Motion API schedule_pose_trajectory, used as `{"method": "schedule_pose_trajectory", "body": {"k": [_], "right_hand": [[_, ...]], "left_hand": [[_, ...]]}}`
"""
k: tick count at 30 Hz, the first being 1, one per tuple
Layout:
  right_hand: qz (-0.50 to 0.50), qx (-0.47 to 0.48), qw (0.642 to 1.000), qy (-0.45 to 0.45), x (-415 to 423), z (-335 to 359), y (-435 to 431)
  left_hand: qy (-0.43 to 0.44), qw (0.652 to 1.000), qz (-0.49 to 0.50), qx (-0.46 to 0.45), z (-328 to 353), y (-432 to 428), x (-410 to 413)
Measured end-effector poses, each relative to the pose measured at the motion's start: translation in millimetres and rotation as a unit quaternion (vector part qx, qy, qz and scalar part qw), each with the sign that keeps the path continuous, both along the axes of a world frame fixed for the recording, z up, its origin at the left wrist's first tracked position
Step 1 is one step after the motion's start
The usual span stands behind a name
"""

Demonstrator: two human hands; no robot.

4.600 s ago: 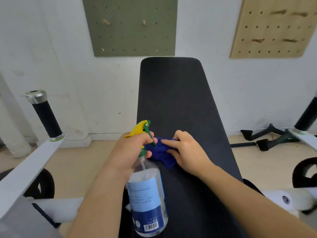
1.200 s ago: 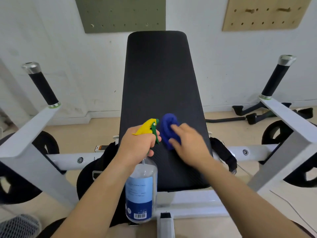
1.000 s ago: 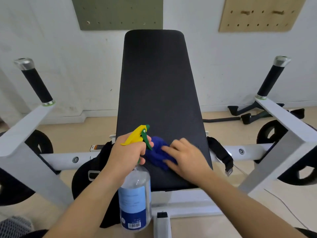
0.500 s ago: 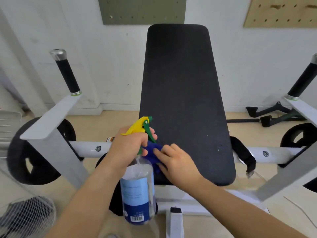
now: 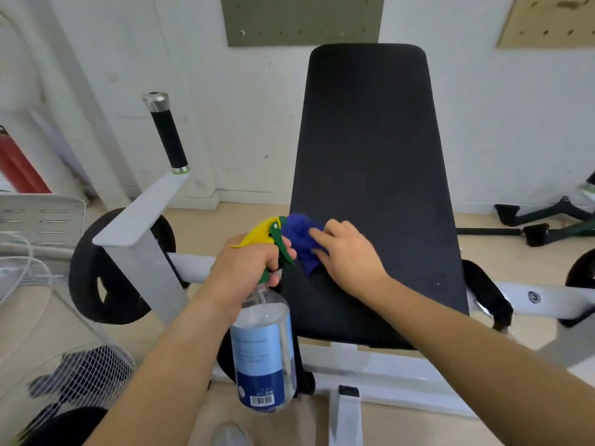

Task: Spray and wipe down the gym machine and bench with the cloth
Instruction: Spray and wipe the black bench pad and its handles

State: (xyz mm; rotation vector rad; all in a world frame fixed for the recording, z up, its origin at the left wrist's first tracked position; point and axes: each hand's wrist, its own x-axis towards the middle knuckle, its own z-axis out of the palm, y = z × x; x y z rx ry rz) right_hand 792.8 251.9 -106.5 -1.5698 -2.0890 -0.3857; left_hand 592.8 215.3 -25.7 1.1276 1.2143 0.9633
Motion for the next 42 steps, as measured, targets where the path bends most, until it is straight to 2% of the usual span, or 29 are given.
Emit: {"method": "schedule_pose_trajectory", "body": {"k": [2,4,7,9,11,15,19,22,26,29,33,35,37,40,42], "right_hand": [[0.109,-0.012,0.993,-0.048,-9,-22,-36],[0.161,-0.03,0.981,-0.101,-4,-26,-47],[0.112,-0.033,0.984,-0.133,15,-5,-27],[0.022,-0.056,0.995,-0.085,28,13,-13],[-0.073,-0.077,0.994,0.009,48,27,-6],[-0.196,-0.03,0.973,0.121,102,49,-21],[-0.259,0.055,0.939,0.219,149,75,-52],[-0.256,0.078,0.934,0.235,165,85,-71],[-0.241,0.079,0.941,0.222,167,88,-76],[-0.233,0.042,0.946,0.223,161,78,-66],[-0.219,-0.05,0.962,0.156,129,17,-67],[-0.211,-0.045,0.969,0.117,98,-20,-91],[-0.145,-0.035,0.984,0.094,72,-48,-128],[0.01,-0.062,0.998,-0.028,80,-60,-152],[-0.008,-0.054,0.997,-0.056,107,-47,-133]], "left_hand": [[0.016,1.0,0.007,0.007,1,1,-6],[0.027,1.0,0.011,0.007,2,0,-11],[0.037,0.999,0.003,-0.005,0,-3,-12],[0.053,0.998,-0.012,-0.012,-3,-9,-8],[0.072,0.996,-0.035,-0.024,-9,-17,3],[0.083,0.991,-0.1,-0.039,-23,-35,37],[0.075,0.985,-0.154,-0.038,-31,-43,73],[0.077,0.978,-0.189,-0.041,-33,-49,97],[0.11,0.969,-0.213,-0.065,-37,-55,116],[0.119,0.974,-0.184,-0.049,-39,-56,114],[0.105,0.983,-0.15,-0.016,-33,-54,102],[0.102,0.986,-0.132,0.001,-29,-50,96],[0.091,0.989,-0.115,0.013,-25,-44,91],[0.09,0.99,-0.111,0.01,-20,-39,87],[0.095,0.988,-0.122,0.005,-21,-40,88]]}}
